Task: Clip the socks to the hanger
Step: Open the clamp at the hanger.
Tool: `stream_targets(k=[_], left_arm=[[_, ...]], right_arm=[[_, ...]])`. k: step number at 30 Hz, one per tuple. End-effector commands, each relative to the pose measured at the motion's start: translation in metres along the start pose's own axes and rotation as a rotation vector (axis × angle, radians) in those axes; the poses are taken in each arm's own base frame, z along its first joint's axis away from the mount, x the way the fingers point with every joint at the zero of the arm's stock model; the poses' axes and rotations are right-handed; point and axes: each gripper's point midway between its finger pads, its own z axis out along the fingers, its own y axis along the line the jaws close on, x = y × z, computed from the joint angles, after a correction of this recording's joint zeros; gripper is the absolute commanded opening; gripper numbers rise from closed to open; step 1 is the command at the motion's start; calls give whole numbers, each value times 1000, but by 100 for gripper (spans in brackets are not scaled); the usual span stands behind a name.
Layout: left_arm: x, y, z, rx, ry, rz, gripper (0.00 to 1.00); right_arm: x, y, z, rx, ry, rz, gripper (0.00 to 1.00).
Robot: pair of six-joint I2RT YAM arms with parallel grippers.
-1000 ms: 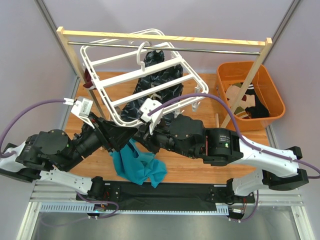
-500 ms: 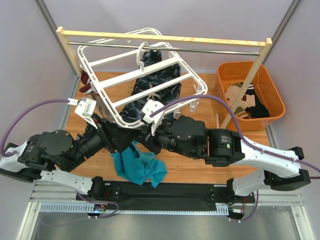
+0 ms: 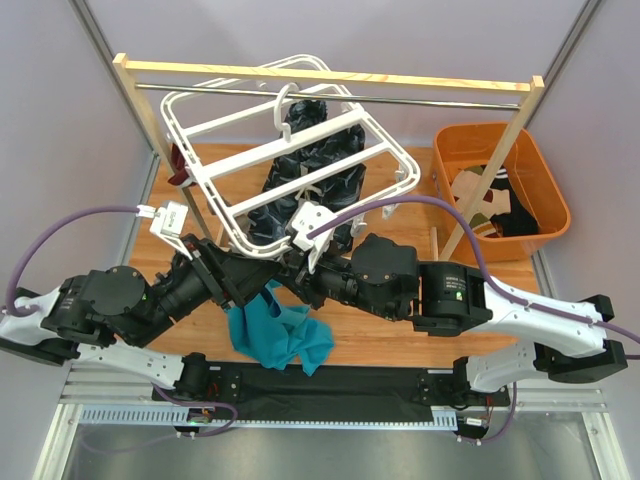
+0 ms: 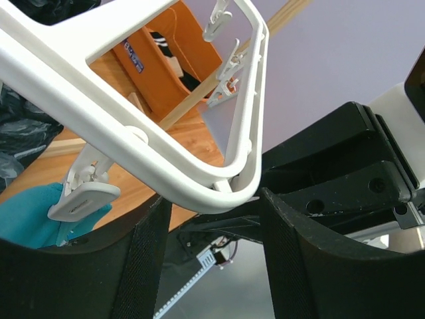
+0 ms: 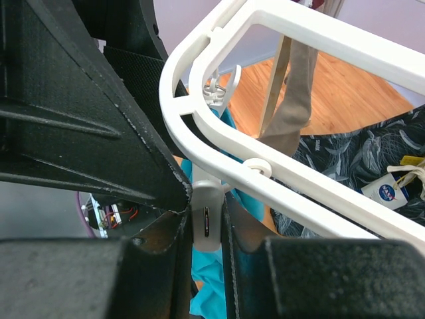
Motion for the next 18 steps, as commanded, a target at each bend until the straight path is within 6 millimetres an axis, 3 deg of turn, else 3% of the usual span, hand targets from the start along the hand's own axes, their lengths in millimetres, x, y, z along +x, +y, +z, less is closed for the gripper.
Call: stream_targets(k=[1, 10, 14, 18], left_arm=[[0, -3, 3, -2, -19, -58, 63], [5, -10, 10, -21, -6, -26, 59], [8, -9, 10, -23, -1, -23, 47], [11, -6, 10, -29, 5, -16, 43]], right_arm=[[-4, 11, 0, -54, -16, -14, 0], [-11, 13, -1, -66, -32, -6, 0], [-13, 12, -1, -60, -34, -7, 0], [-13, 13, 1, -61, -25, -6, 0]])
